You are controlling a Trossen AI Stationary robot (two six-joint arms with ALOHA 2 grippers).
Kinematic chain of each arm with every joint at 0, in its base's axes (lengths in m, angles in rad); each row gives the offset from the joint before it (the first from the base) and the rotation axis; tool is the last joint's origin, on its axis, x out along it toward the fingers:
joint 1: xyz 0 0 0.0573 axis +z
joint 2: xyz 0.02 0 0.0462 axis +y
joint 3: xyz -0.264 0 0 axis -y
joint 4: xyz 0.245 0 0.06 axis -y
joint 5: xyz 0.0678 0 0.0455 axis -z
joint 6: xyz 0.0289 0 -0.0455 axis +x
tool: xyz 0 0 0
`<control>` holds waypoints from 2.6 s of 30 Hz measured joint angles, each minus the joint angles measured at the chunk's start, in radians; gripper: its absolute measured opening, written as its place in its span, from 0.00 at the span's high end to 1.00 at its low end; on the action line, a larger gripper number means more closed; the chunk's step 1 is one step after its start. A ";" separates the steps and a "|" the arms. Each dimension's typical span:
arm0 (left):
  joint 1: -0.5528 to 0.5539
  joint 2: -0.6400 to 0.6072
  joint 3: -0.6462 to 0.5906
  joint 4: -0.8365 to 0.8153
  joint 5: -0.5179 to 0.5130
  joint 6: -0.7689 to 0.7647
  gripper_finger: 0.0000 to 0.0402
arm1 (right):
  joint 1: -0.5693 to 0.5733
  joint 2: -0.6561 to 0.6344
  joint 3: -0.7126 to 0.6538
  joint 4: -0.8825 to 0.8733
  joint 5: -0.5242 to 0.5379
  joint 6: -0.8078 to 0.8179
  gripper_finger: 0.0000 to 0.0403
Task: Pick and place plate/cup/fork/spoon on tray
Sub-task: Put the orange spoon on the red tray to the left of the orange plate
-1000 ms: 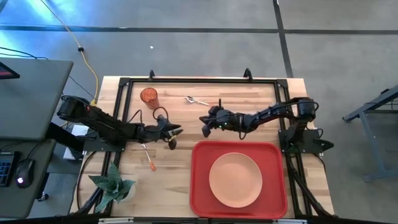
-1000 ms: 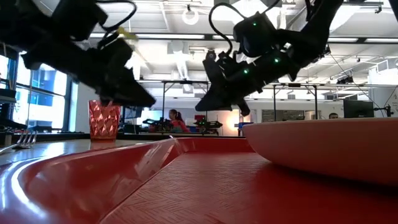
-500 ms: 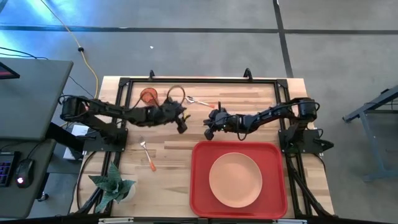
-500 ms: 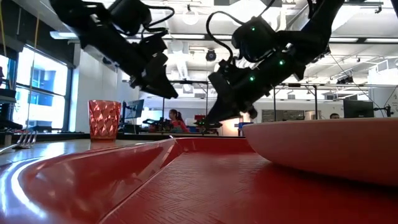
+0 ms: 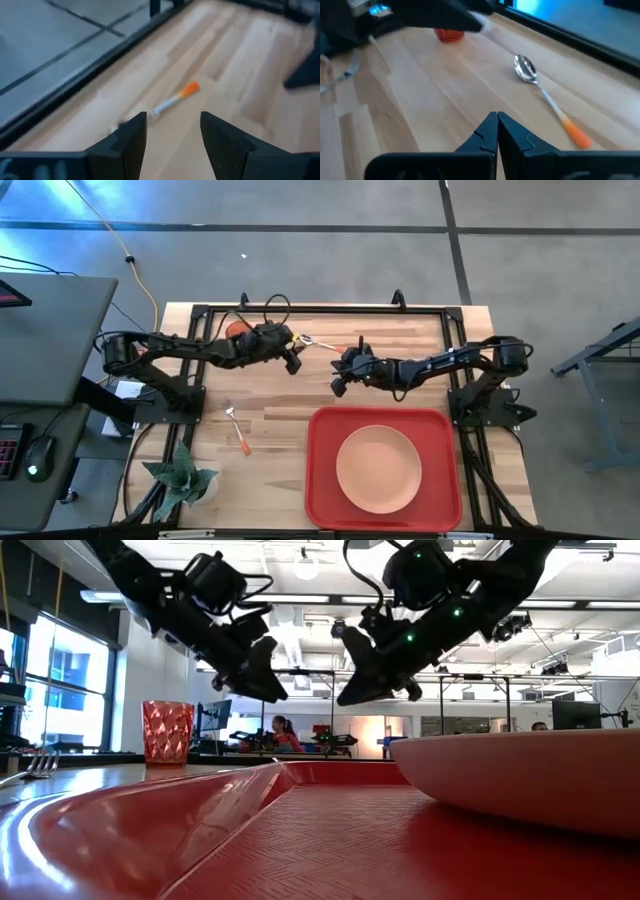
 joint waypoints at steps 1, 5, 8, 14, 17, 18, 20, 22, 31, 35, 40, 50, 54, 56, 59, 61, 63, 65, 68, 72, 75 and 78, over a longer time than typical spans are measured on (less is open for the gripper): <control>0.006 0.016 0.000 0.031 0.000 -0.005 0.57 | 0.002 0.009 0.000 0.003 -0.008 0.016 1.00; 0.008 0.089 0.000 0.119 0.000 -0.033 0.57 | 0.029 0.030 -0.001 0.022 -0.039 0.024 1.00; 0.008 0.145 0.000 0.195 0.001 -0.013 0.57 | 0.052 0.030 -0.001 0.028 -0.012 -0.006 1.00; 0.057 0.224 0.053 0.192 0.092 -0.024 0.57 | 0.075 0.030 -0.001 0.016 0.016 -0.012 1.00; 0.072 0.259 0.072 0.187 0.125 -0.025 0.57 | 0.082 0.030 -0.001 0.015 0.023 -0.003 1.00; 0.077 0.265 0.073 0.184 0.125 -0.025 0.57 | 0.084 0.030 -0.001 0.014 0.028 0.001 1.00; 0.088 0.280 0.083 0.190 0.125 -0.024 0.57 | 0.088 0.030 -0.001 0.001 0.035 0.016 1.00; 0.098 0.285 0.082 0.188 0.133 -0.024 0.57 | 0.092 0.030 -0.001 -0.016 0.039 0.028 1.00; 0.146 0.291 0.082 0.189 0.204 -0.017 0.57 | 0.132 0.030 -0.001 -0.047 0.101 0.042 1.00; 0.181 0.291 0.082 0.189 0.230 -0.052 0.57 | 0.139 0.030 -0.001 -0.046 0.114 0.043 1.00; 0.208 0.291 0.082 0.189 0.233 -0.052 0.57 | 0.135 0.030 -0.001 -0.048 0.115 0.060 1.00; 0.240 0.397 0.239 0.067 0.285 -0.022 0.57 | 0.133 0.030 -0.001 -0.050 0.113 0.057 1.00; 0.239 0.424 0.274 -0.008 0.238 0.016 0.57 | 0.133 0.030 -0.001 -0.055 0.113 0.044 1.00; 0.250 0.423 0.278 -0.018 0.231 0.030 0.57 | 0.133 0.030 -0.001 -0.061 0.112 0.041 1.00; 0.265 0.423 0.288 -0.041 0.239 0.037 0.57 | 0.133 0.030 -0.001 -0.075 0.110 0.042 1.00; 0.275 0.423 0.295 -0.065 0.260 0.037 0.57 | 0.133 0.030 -0.001 -0.077 0.106 0.052 1.00; 0.284 0.423 0.302 -0.091 0.275 0.030 0.57 | 0.133 0.030 -0.001 -0.076 0.096 0.069 1.00; 0.285 0.423 0.307 -0.120 0.279 0.010 0.57 | 0.133 0.030 -0.001 -0.076 0.095 0.084 1.00; 0.294 0.423 0.323 -0.163 0.277 0.003 0.57 | 0.133 0.030 -0.001 -0.075 0.089 0.087 1.00; 0.299 0.423 0.359 -0.236 0.227 0.018 0.57 | 0.133 0.030 -0.001 -0.075 0.087 0.094 1.00; 0.304 0.423 0.412 -0.317 0.229 0.050 0.57 | 0.133 0.030 -0.001 -0.075 0.086 0.094 1.00; 0.306 0.422 0.472 -0.416 0.229 0.125 0.57 | 0.133 0.030 -0.001 -0.076 0.072 0.087 1.00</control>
